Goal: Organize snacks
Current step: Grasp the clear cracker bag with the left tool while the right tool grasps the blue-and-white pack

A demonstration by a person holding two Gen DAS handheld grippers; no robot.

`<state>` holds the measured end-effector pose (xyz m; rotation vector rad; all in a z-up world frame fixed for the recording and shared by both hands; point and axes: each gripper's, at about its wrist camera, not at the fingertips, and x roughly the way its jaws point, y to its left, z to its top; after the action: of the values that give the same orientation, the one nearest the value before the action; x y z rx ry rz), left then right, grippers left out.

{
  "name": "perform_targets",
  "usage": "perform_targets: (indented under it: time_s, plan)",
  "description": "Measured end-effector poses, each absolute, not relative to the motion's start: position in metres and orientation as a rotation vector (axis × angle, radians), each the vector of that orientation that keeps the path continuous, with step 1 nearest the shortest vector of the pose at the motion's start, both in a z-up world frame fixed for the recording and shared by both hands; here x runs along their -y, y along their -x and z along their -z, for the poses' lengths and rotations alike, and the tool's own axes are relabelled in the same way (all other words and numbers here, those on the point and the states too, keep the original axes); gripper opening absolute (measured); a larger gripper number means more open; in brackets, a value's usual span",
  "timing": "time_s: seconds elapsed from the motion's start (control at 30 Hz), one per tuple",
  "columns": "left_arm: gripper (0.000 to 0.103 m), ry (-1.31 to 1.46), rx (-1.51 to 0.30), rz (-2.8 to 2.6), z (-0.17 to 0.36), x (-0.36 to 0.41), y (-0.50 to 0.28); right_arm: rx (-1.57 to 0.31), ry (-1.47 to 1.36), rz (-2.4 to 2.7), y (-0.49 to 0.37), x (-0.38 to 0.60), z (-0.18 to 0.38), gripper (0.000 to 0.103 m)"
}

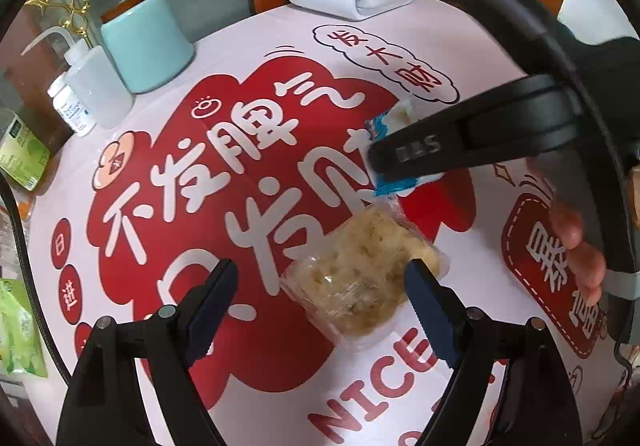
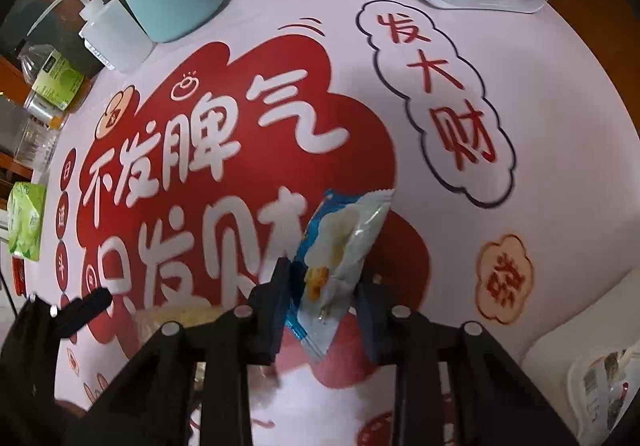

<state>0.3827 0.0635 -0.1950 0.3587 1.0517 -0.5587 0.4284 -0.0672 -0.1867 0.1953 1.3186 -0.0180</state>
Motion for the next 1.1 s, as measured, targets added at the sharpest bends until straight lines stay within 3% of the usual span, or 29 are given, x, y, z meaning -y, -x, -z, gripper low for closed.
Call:
perform_targets:
  time_s: [0.37, 0.67, 0.73, 0.8, 1.1]
  plan:
    - [0.084, -0.53, -1.104, 0.684, 0.212, -0.041, -0.373, -1.348, -0.294, -0.017, -0.382, 0.103, 0.19, 0.026]
    - [0.084, -0.501, -1.146, 0.632, 0.224, -0.024, -0.392, -1.357, -0.347, -0.046, -0.363, 0.106, 0.191, 0.025]
    - [0.071, -0.48, -1.147, 0.63, 0.222, -0.022, -0.392, -1.35, -0.355, -0.054, -0.354, 0.109, 0.188, 0.024]
    - [0.067, -0.481, -1.144, 0.603, 0.221, -0.019, -0.39, -1.335, -0.355, -0.057, -0.349, 0.108, 0.185, 0.024]
    - [0.064, -0.48, -1.165, 0.473, 0.213, -0.02, -0.358, -1.216, -0.374, -0.102, -0.318, 0.106, 0.142, 0.024]
